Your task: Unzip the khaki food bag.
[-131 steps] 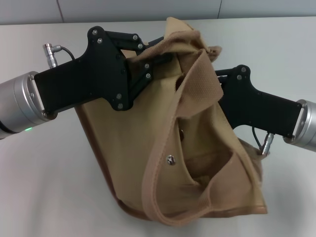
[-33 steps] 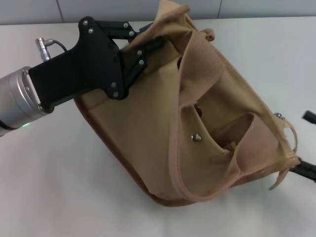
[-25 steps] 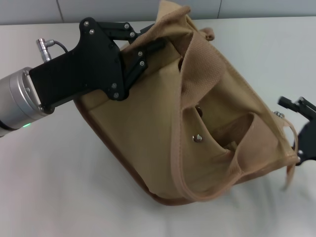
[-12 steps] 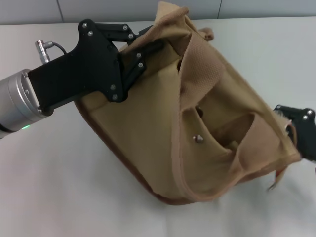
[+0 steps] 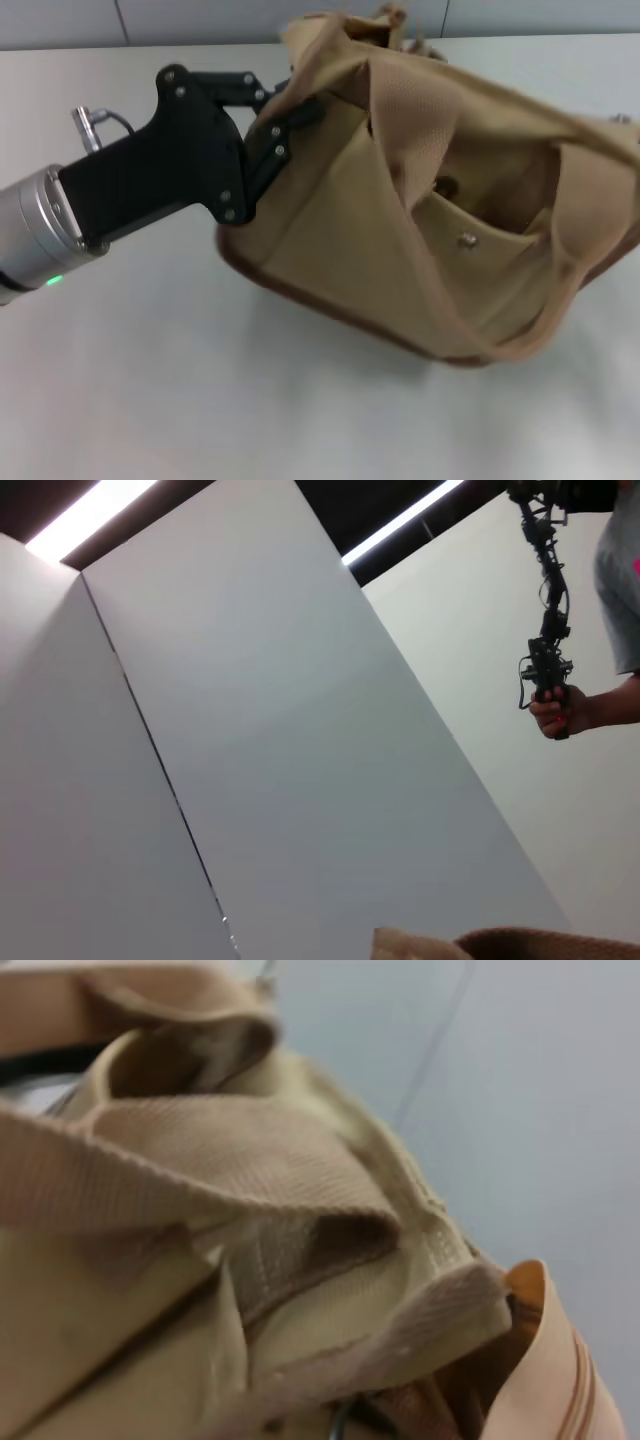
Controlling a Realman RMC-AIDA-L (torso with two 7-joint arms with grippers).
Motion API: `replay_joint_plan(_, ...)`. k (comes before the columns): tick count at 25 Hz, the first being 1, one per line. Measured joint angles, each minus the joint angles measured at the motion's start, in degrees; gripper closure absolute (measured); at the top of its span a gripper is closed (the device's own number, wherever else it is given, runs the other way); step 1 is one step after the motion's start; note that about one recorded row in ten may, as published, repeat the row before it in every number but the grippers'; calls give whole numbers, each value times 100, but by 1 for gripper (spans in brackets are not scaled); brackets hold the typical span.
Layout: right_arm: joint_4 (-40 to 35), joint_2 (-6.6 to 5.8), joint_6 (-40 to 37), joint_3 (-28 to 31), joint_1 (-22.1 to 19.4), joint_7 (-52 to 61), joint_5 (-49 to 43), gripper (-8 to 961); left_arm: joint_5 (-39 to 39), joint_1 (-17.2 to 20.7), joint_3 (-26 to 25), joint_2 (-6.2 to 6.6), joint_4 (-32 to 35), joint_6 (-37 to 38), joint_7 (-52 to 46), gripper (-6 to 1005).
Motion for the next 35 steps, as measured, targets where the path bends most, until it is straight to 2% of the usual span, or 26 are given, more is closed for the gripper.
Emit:
replay_joint_plan(5,-64,0,148,6,264,283,268,808,-10,75,0,-2,-546,-14,346,901)
replay_joint_plan(9,-66,-1,579,-44,551,339,270,812,8,141,22,-1,-984,-47,486,901)
replay_joint_plan(14,-5,-3,1105,-62,812,361,243,823,12,184,303,-2,-1495,-220,539,901)
replay_joint_plan(26,114,12,875,-23,711,374,348,832,-32,342,357,-1,-1774,-158,371,900)
replay_joint_plan(31,108,10,699,1,565,358,497,715,-39,501,331,-2,-1750,11,379,690)
replay_joint_plan(35,187,3,239,5,248,350,1371,621,-86,761,110,23,-1692,377,421,503)
